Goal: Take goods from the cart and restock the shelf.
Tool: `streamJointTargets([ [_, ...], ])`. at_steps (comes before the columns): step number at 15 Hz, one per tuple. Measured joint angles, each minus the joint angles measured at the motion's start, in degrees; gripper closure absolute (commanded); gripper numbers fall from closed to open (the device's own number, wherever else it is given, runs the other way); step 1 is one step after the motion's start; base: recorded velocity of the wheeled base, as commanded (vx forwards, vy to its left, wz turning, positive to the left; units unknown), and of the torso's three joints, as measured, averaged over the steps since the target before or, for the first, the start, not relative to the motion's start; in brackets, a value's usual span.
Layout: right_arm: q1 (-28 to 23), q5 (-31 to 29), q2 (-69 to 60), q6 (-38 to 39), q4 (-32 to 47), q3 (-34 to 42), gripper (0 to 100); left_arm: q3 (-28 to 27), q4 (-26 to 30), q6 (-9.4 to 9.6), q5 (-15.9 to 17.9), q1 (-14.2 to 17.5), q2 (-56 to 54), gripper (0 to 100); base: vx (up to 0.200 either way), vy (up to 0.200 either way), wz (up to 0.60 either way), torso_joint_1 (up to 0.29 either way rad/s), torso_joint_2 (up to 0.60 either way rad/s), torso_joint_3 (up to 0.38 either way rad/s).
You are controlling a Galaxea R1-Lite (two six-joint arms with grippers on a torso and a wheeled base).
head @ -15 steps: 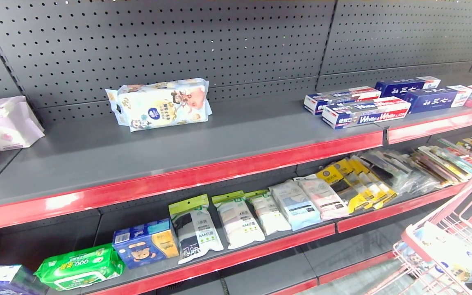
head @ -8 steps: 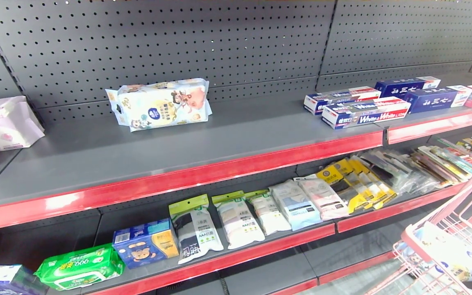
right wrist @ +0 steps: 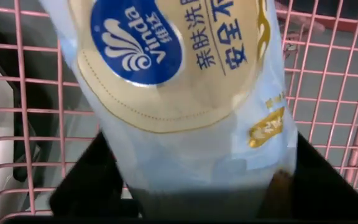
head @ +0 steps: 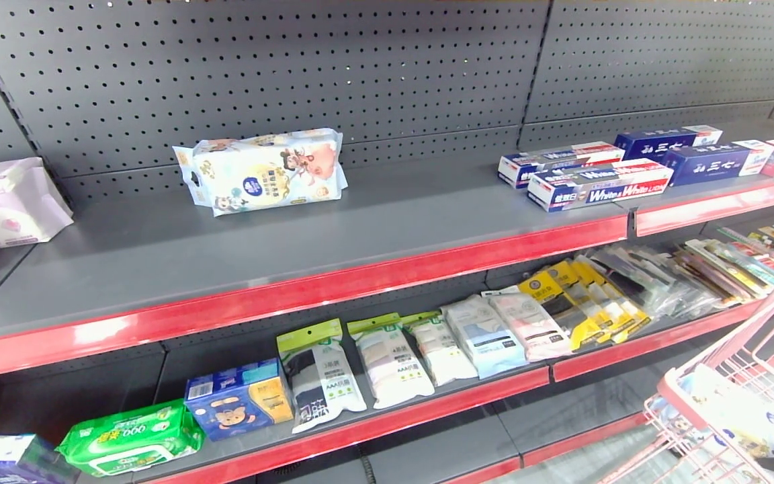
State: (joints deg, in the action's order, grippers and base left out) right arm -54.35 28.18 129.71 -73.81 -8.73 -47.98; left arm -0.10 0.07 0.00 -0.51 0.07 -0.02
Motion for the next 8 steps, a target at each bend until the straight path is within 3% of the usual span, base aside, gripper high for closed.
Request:
streamJointTargets([
  [4,-0.20,0.09,-0.68,4.43,-0.22,1.65,100,0.00,0.00,0.00,0.00,0.00,0.00,0,0.000,0.000,0.00,0.000,0.00,0.000],
  [8,-0.78,-0.07,-7.55,17.19,0.09,4.68,100,0.00,0.00,0.00,0.00,0.00,0.00,0,0.000,0.000,0.00,0.000,0.00,0.000],
])
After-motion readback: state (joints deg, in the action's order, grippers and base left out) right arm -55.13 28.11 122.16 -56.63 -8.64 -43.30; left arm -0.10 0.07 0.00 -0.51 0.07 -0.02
